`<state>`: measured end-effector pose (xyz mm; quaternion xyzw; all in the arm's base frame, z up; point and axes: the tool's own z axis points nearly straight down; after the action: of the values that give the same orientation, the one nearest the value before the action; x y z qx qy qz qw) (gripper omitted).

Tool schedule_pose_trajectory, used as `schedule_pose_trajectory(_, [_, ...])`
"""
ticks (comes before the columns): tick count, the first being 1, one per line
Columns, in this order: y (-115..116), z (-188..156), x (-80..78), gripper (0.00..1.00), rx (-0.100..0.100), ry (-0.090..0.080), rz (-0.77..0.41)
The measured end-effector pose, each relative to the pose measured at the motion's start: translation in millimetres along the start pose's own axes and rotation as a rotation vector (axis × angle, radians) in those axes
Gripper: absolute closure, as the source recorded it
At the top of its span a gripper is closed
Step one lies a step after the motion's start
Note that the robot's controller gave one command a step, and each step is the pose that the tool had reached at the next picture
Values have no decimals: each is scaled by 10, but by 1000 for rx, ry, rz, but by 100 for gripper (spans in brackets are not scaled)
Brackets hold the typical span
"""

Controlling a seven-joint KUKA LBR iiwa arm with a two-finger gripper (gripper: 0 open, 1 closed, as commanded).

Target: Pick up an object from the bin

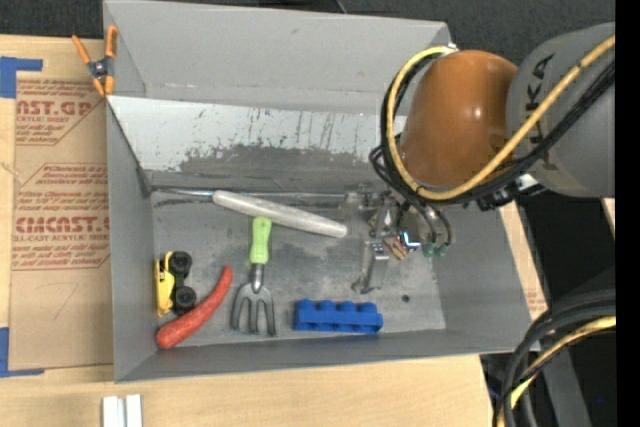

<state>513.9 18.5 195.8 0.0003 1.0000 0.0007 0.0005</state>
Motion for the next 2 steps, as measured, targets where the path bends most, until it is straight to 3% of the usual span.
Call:
schedule_pose_trajectory(1, [0, 0, 0, 0, 0, 0, 0])
schedule_pose_trajectory(2, [34, 367, 6, 0, 0, 1, -53])
